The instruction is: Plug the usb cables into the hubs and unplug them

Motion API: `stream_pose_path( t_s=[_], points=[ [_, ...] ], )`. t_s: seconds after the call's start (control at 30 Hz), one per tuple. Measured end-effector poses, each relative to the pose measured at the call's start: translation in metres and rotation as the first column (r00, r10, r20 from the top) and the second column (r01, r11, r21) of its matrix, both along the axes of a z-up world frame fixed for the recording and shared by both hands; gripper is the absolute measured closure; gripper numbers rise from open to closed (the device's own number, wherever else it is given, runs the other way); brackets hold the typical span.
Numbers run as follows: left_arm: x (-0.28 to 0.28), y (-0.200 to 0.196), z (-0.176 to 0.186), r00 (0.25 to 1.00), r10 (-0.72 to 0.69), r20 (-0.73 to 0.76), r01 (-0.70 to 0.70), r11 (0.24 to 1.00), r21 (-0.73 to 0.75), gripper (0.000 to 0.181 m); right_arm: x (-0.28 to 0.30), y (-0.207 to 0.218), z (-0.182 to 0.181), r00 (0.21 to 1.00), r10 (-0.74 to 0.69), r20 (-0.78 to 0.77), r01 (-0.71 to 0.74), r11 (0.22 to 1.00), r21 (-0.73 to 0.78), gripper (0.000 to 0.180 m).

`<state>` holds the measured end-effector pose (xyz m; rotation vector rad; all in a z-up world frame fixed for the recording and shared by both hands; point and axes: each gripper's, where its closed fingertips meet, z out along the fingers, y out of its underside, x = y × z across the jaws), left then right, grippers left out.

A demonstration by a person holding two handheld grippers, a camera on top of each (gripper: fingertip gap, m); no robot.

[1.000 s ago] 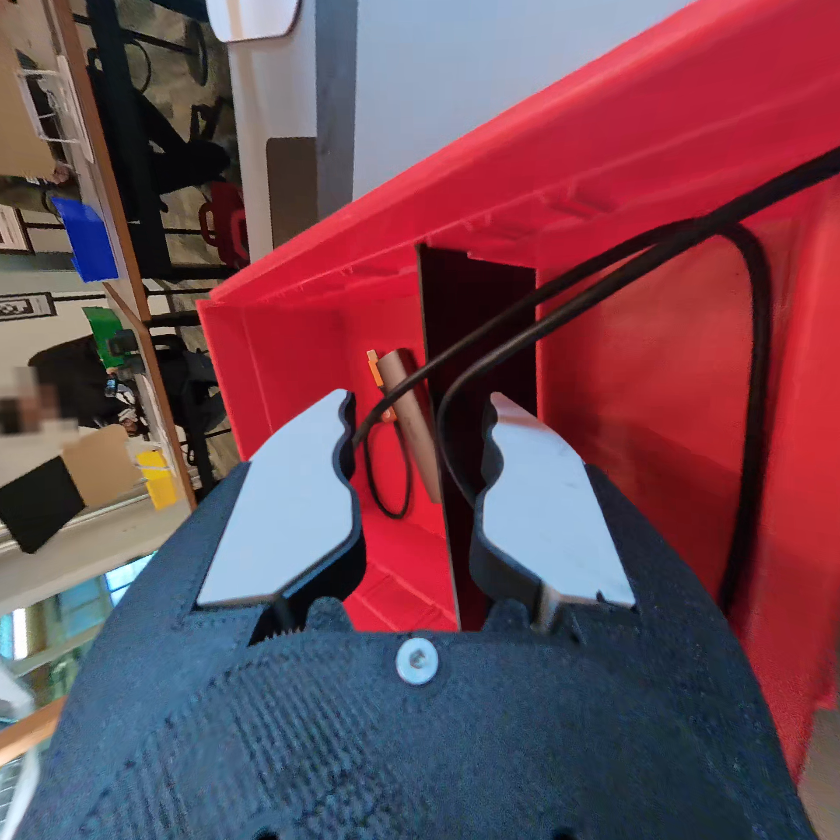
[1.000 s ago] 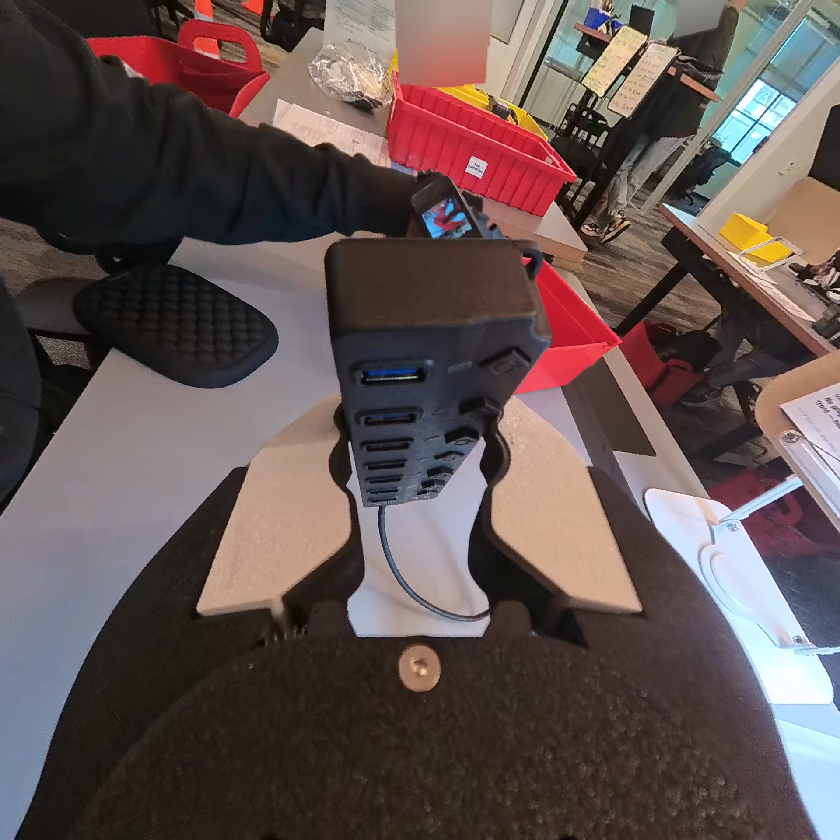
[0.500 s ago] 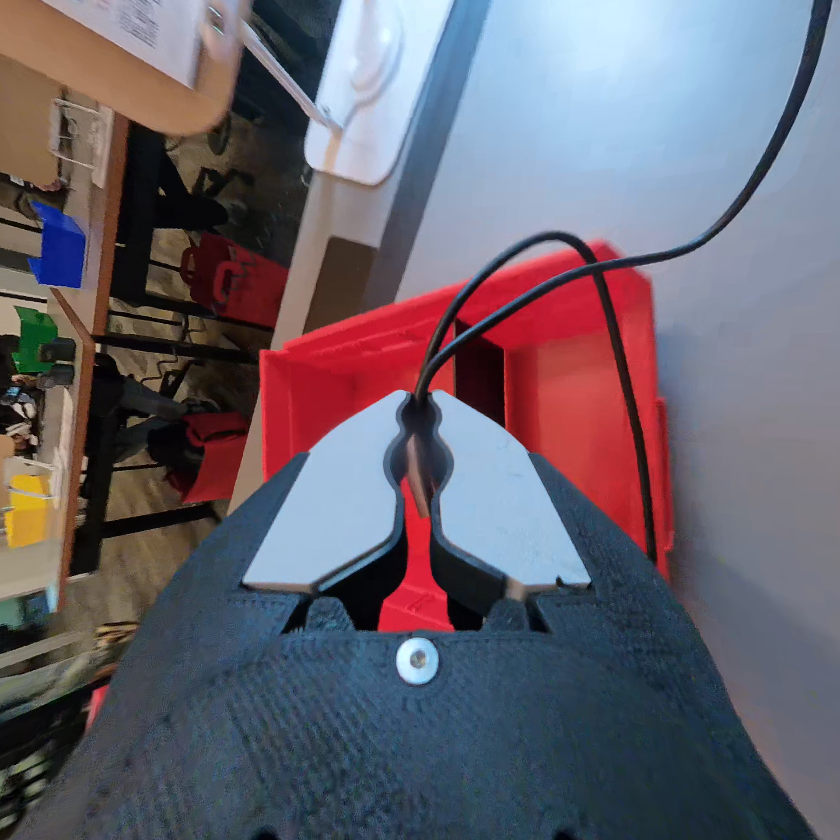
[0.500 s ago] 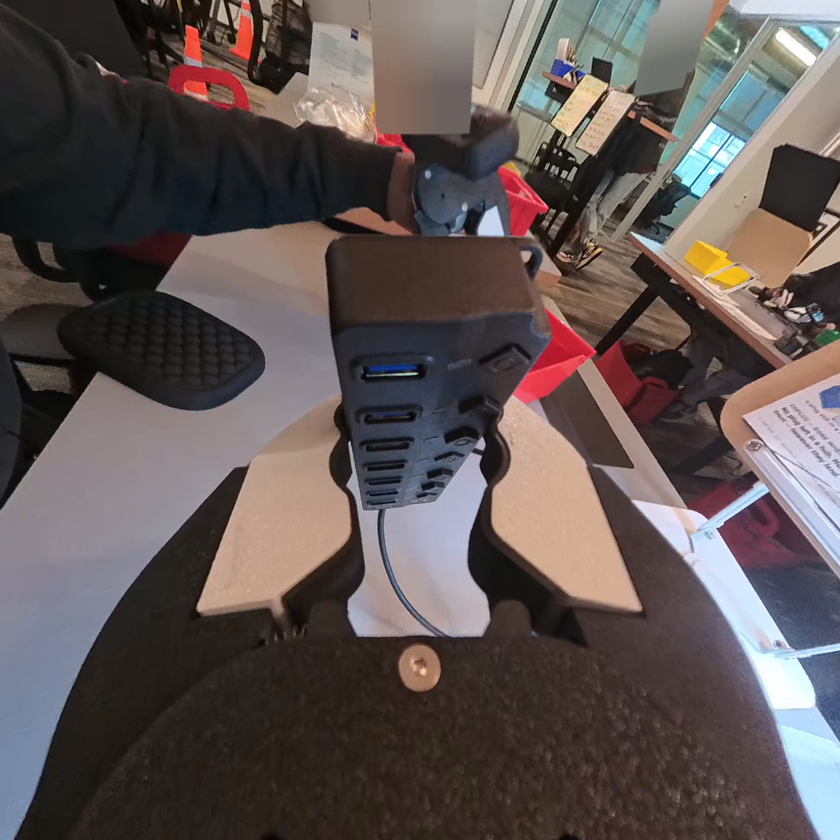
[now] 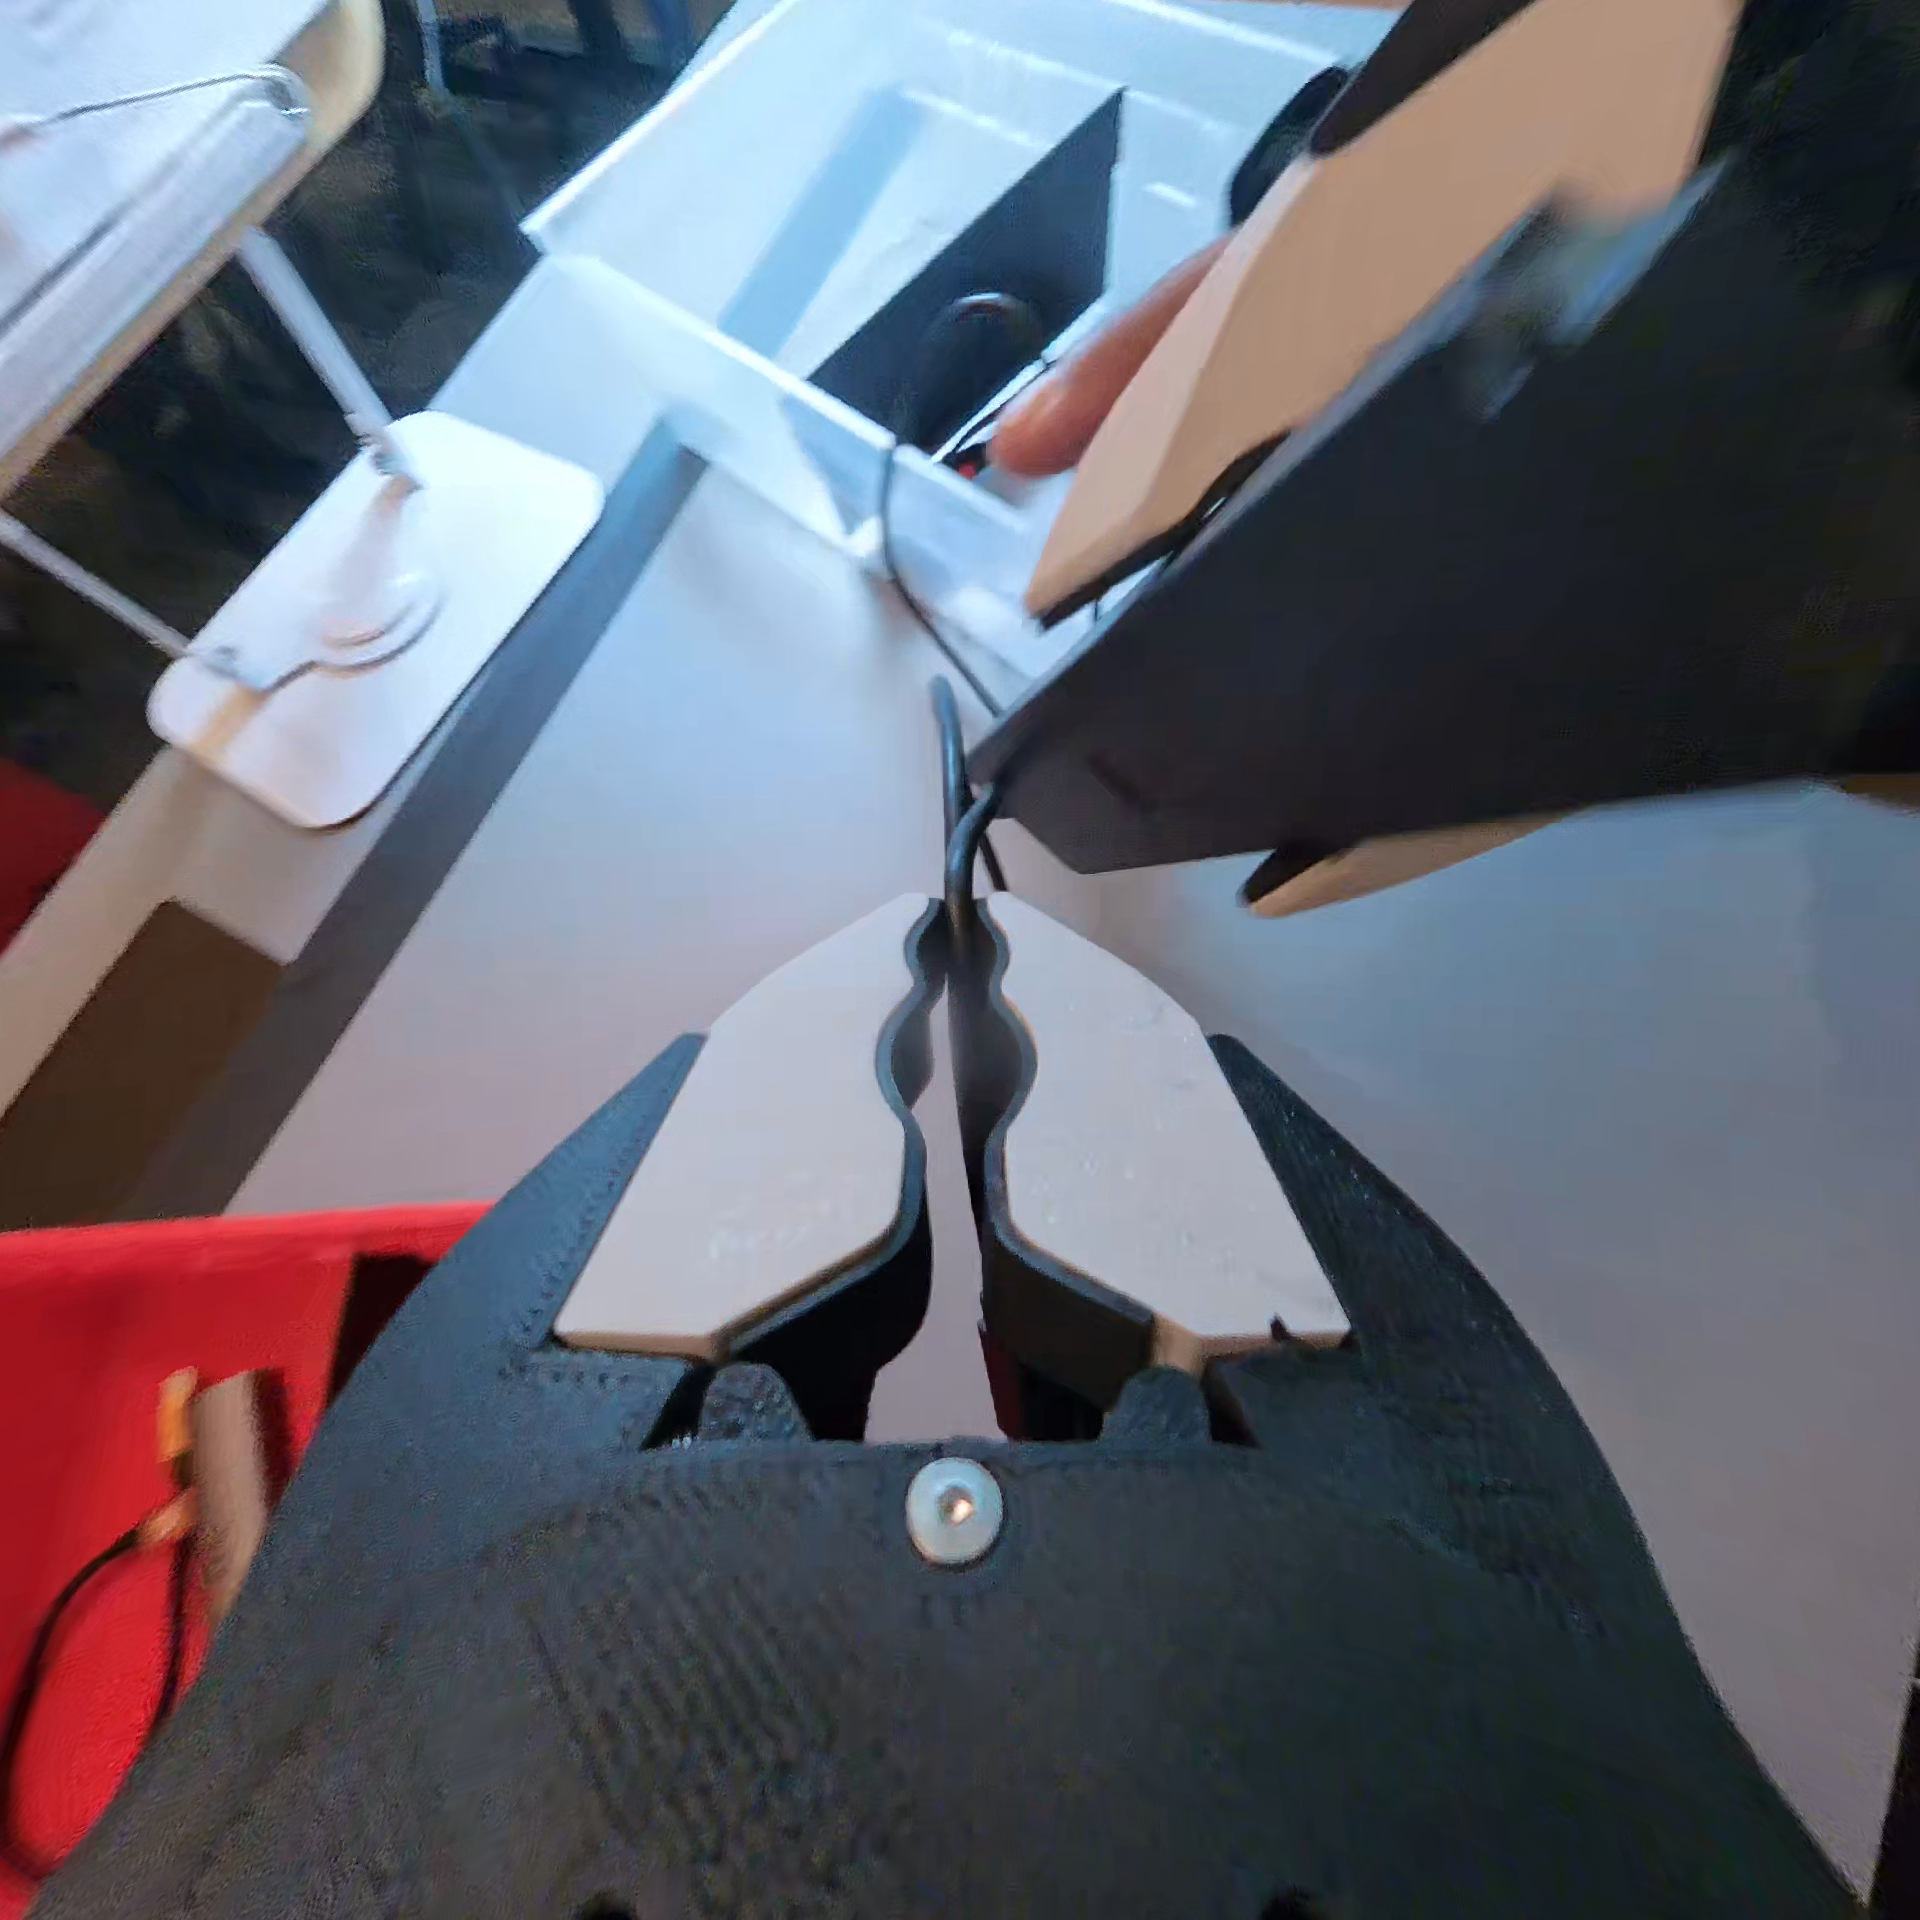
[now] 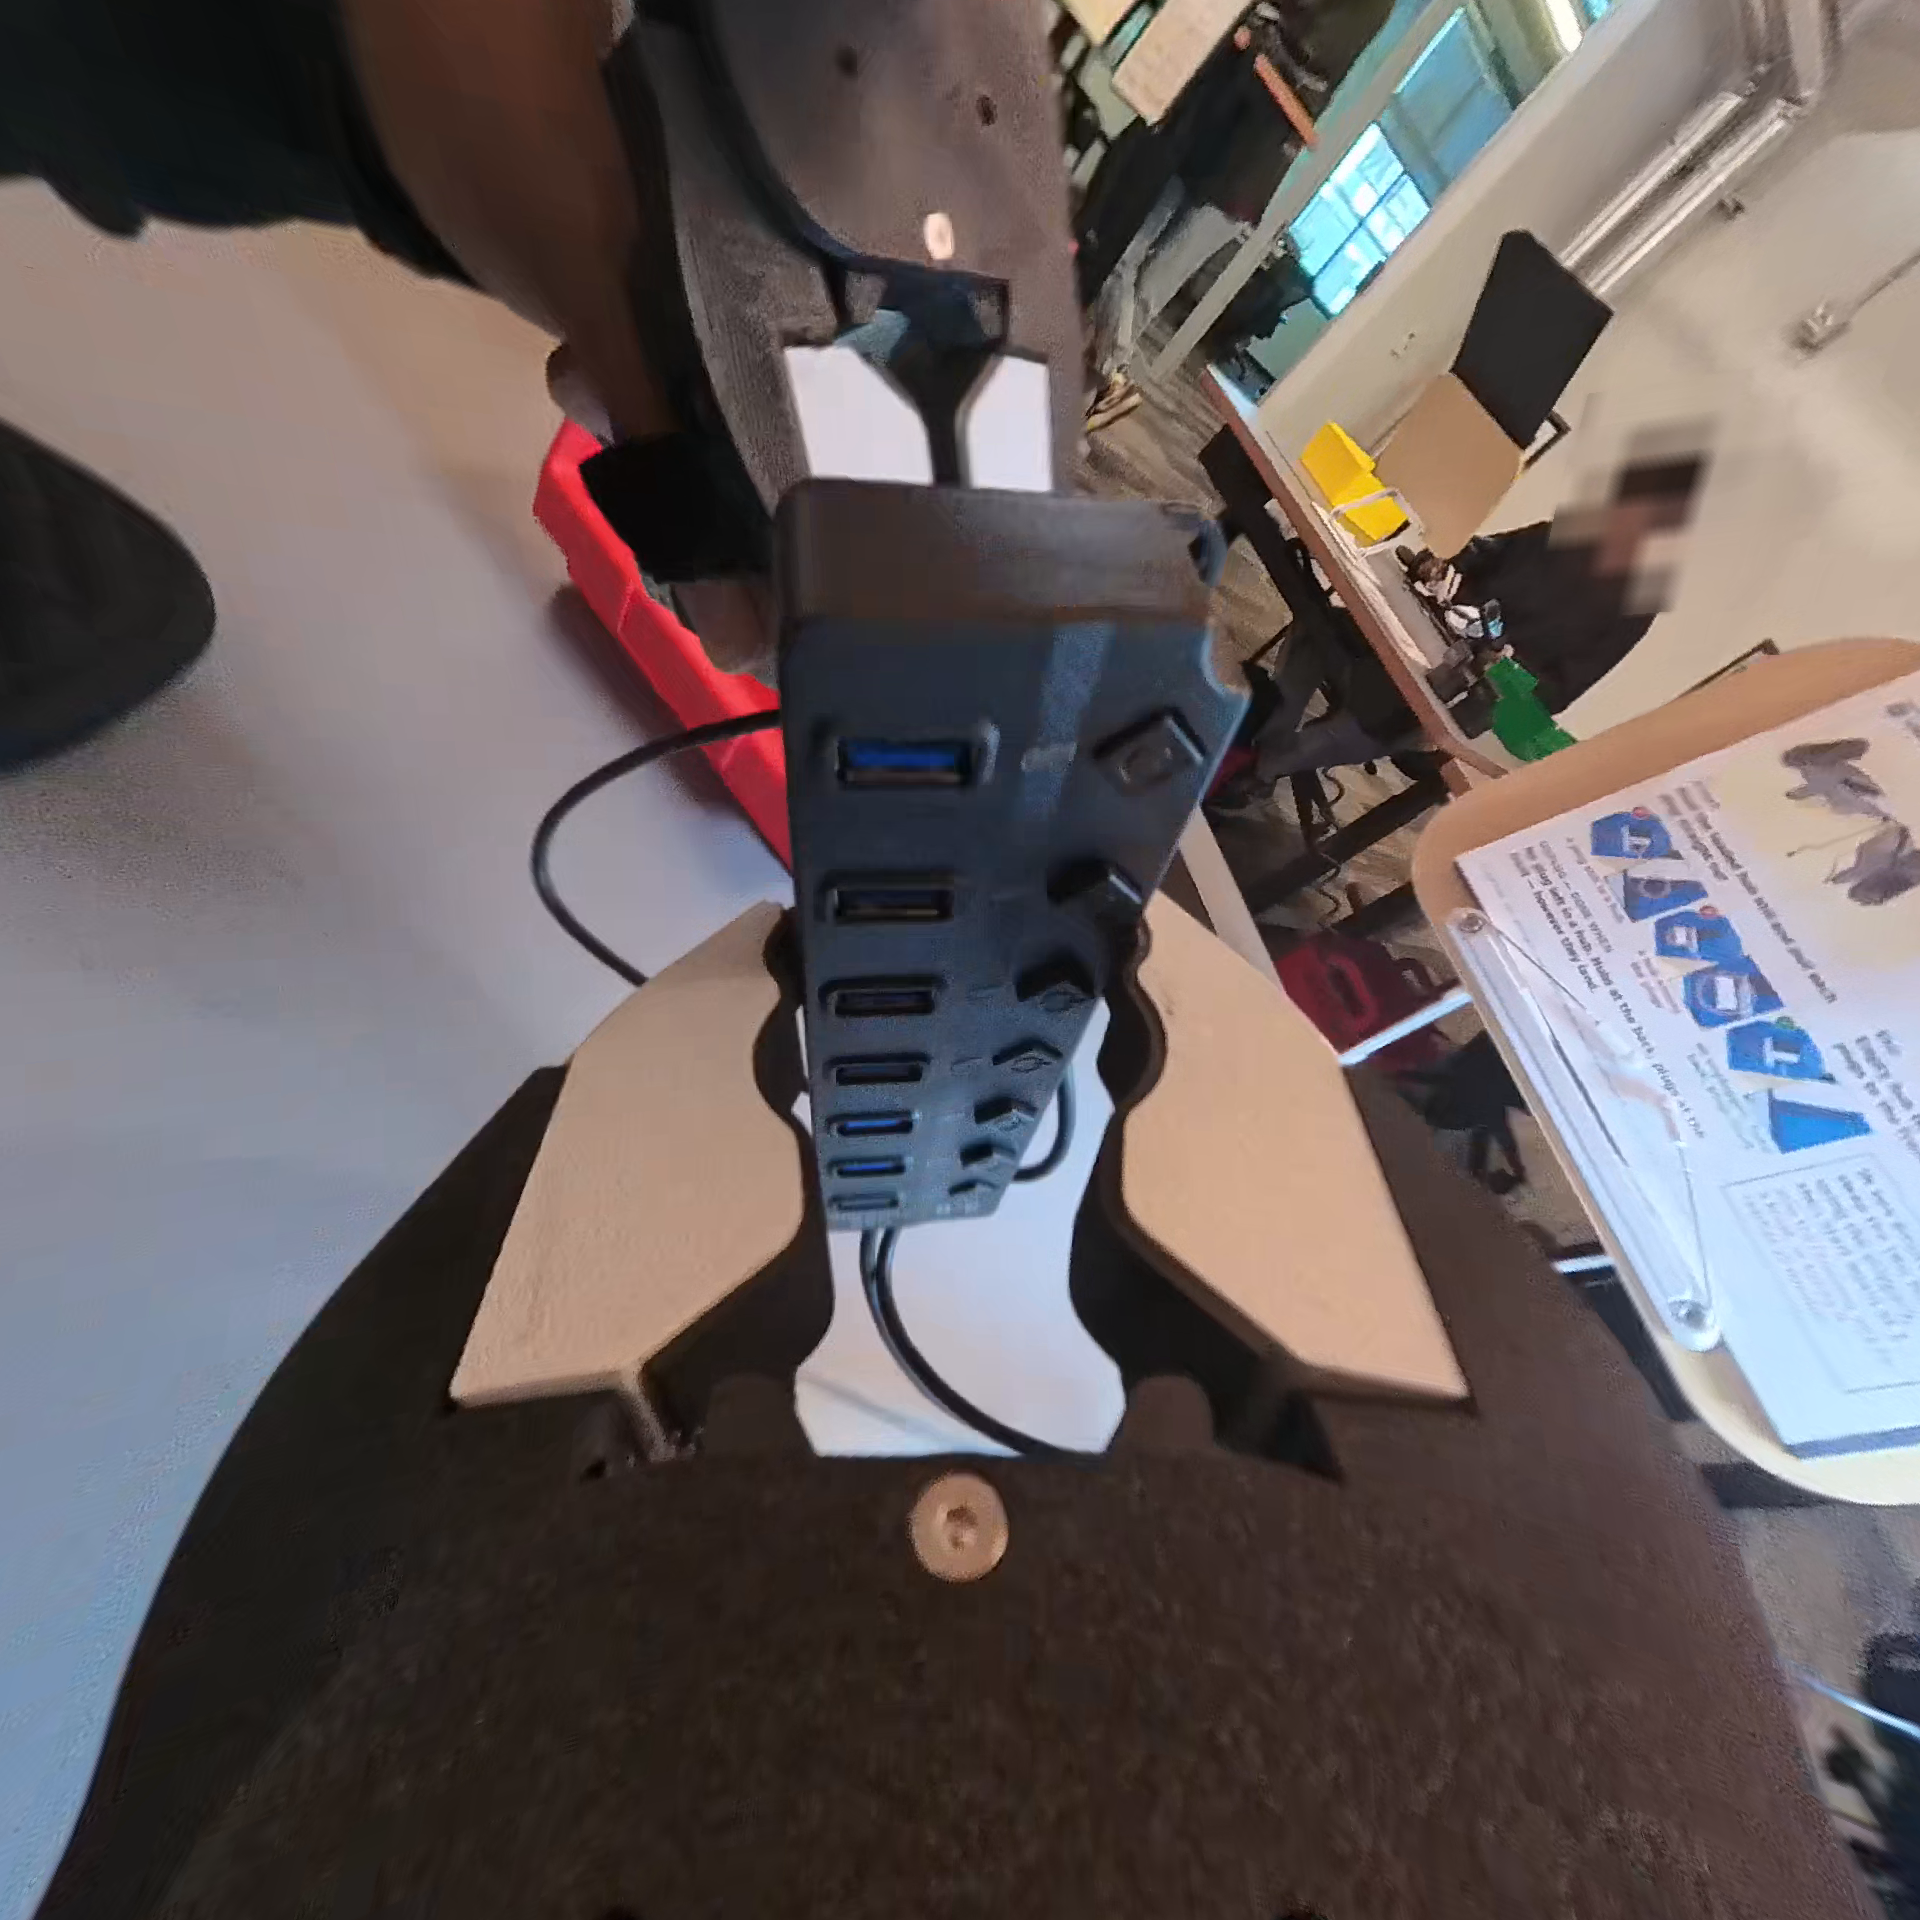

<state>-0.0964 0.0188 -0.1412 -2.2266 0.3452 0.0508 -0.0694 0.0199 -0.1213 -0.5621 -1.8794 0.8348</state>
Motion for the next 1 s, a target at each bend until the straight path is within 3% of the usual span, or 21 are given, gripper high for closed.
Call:
stream_pose_path(
  t_s=[0.1,0.27,0.5,0.53,0.7,0.8,0.9,1.0],
  points=[
    [0.023,0.008,-0.005,0.995,-0.083,0.048,0.082,0.996,0.023,0.177,0.001,-0.001,-0.011,0.999,0.037,0.027,-0.037,0.999,0.025,0.124],
    [0.046,0.0,-0.007,0.963,-0.269,-0.015,0.27,0.962,0.044,0.177,0.011,-0.007,-0.023,0.985,0.145,0.096,-0.148,0.989,0.021,0.122],
    [0.072,-0.012,-0.012,0.904,-0.413,-0.109,0.421,0.906,0.055,0.177,0.023,-0.03,-0.056,0.939,0.24,0.245,-0.267,0.96,0.083,0.113],
    [0.071,-0.013,-0.011,0.903,-0.41,-0.129,0.418,0.907,0.049,0.177,0.023,-0.031,-0.058,0.941,0.241,0.238,-0.272,0.956,0.109,0.124],
    [0.062,-0.024,-0.008,0.912,-0.393,-0.115,0.399,0.917,0.03,0.171,0.023,-0.026,-0.051,0.946,0.233,0.227,-0.256,0.963,0.082,0.128],
    [0.053,-0.033,0.007,0.938,-0.342,-0.05,0.345,0.929,0.135,0.159,0.026,-0.018,-0.044,0.946,0.232,0.226,-0.248,0.968,0.046,0.131],
    [0.042,-0.043,0.023,0.95,-0.309,0.052,0.286,0.922,0.263,0.166,0.033,-0.017,-0.033,0.937,0.267,0.226,-0.27,0.963,-0.017,0.131],
    [0.03,-0.049,0.014,0.959,-0.273,0.073,0.246,0.933,0.261,0.166,0.033,-0.018,-0.028,0.935,0.274,0.224,-0.27,0.962,-0.051,0.131]
  ],
)
